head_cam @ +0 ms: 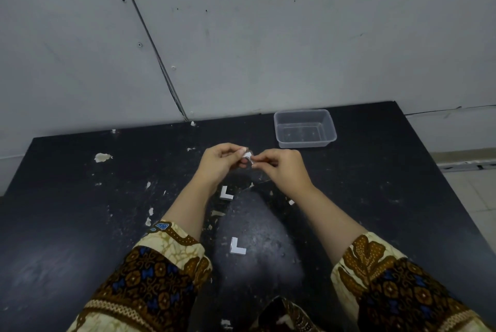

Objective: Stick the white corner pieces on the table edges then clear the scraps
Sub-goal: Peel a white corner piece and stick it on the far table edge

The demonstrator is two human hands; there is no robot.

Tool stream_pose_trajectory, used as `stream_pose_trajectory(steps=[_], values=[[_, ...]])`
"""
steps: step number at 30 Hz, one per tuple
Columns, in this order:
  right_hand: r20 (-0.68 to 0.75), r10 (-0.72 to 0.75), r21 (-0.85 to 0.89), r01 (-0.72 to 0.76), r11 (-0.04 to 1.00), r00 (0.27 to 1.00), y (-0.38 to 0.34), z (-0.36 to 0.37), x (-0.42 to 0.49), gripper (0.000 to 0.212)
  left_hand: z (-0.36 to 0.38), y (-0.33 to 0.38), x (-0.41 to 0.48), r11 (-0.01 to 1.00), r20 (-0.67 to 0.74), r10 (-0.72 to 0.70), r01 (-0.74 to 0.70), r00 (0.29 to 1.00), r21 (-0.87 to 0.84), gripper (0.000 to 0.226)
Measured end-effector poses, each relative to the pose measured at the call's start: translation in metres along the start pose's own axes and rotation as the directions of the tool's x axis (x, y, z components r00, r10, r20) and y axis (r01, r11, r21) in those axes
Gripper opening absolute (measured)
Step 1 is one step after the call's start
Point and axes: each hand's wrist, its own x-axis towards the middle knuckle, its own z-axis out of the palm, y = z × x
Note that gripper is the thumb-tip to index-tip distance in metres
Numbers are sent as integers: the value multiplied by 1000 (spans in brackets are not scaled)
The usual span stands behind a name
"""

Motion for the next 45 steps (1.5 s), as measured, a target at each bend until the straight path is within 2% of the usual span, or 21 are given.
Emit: stream_pose_trajectory(steps=[5, 10, 16, 20, 22, 25, 31, 36, 41, 45], values=[[42, 19, 10, -20, 1000, 999, -2, -2, 2, 13, 1, 2, 2, 1000, -7, 17, -17, 1000, 20, 12], [15, 35, 32, -36, 999, 999, -4, -3, 1, 13, 2, 5, 1, 1000, -8, 19, -19, 1000, 20, 15], [-35, -5, -5, 5, 1000, 999, -5, -2, 0, 16, 4, 12, 0, 999, -17, 22, -22, 1000, 27, 19], [-20, -28, -18, 27, 999, 999, -9, -5, -1, 20, 4, 15, 0, 999, -22, 28, -27, 999, 26, 19], [-13, -89, -95, 87, 992, 996, -9, -7, -1, 22, 4, 15, 0, 999, -30, 23, -22, 999, 23, 19], [-44, -270, -352, 238, 905, 962, -6, -8, 3, 17, 5, 18, -1, 999, -36, 30, -29, 999, 27, 17], [-22, -446, -534, 367, 762, 895, -8, -13, 9, 10, 7, 25, -3, 999, -49, 43, -43, 998, 5, 15], [20, -546, -595, 449, 667, 838, -10, -17, 16, 11, 9, 30, -2, 1000, -65, 12, -13, 998, -21, 14], [15, -619, -616, 495, 613, 785, -15, -21, 20, 12, 9, 37, -4, 991, -43, -24, 18, 999, -131, 15], [-3, -637, -625, 496, 603, 771, -15, -21, 22, 12, 10, 41, -3, 988, -45, -28, 21, 999, -151, 14]])
